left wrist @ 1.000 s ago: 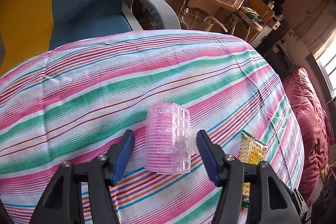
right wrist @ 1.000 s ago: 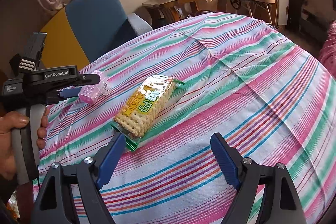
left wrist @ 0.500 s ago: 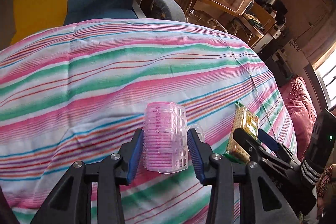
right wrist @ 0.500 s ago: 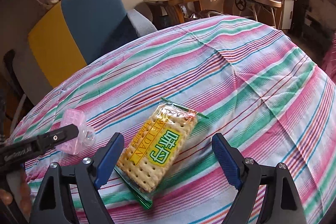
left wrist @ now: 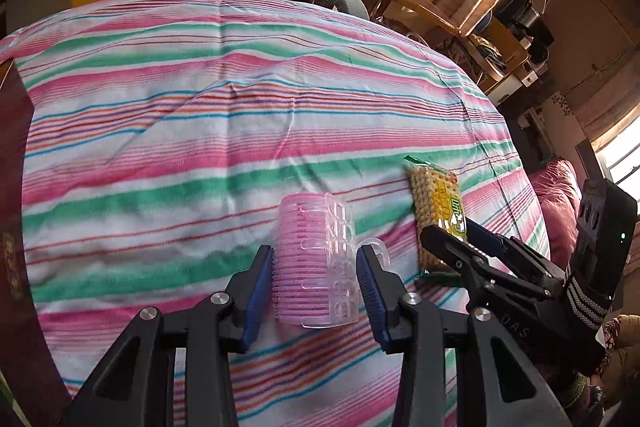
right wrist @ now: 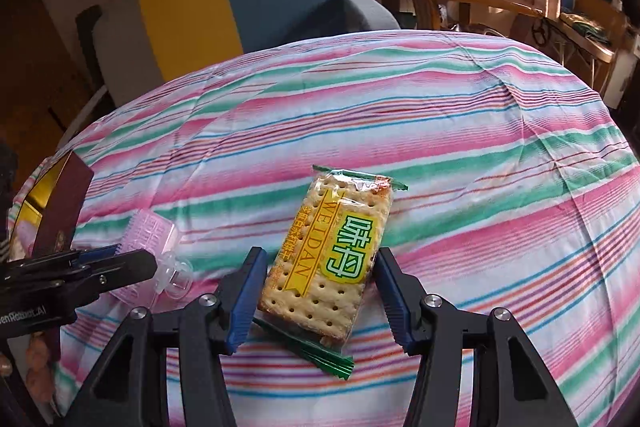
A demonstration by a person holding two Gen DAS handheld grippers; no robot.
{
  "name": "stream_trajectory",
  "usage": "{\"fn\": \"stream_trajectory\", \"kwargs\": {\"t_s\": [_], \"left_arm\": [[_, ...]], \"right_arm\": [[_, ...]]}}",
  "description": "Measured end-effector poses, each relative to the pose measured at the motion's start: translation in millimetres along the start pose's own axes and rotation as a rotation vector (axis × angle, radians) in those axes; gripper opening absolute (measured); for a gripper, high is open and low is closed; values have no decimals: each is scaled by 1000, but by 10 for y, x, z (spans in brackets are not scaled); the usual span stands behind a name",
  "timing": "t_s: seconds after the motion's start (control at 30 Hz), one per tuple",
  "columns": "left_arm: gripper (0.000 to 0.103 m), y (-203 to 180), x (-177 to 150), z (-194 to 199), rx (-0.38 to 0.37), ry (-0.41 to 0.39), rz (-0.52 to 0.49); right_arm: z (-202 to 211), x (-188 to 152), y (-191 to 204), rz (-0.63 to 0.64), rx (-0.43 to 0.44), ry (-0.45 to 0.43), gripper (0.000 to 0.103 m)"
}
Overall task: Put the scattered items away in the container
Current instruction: 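Close the left tool on the pink roller while the right tool grasps the WEIDAN cracker pack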
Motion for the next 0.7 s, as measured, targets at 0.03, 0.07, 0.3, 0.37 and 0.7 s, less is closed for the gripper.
{"fn": "stream_trajectory", "kwargs": {"t_s": [0.03,0.07,0.3,0.37,0.7], "left_arm": [[43,7,-71,44,-2,-1,5],[43,12,-135,86,-4,-2,10],[43,-1,-533,322,1,-5,3],[43,-1,-633,390,5,-6,-12],[55,67,-862,643,-25,-38,-39]], "right_arm": [[57,-87,60,12,17,1,56],[116,-171,114,24,30,4,56],[436,-608,209,74,36,20,57],[509,-696,171,66,29,26,57],[792,-768,44,-48,7,-26,86]]}}
Point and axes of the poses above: each gripper's, at about its wrist camera, not at the fingertips, and z roughly against the way its jaws point, y to its left, x to its top, the point moved 8 cm from there along -z, roughly the way its jaws point, and after that the axes turned 7 degrees about -x, right-handed, at the moved point
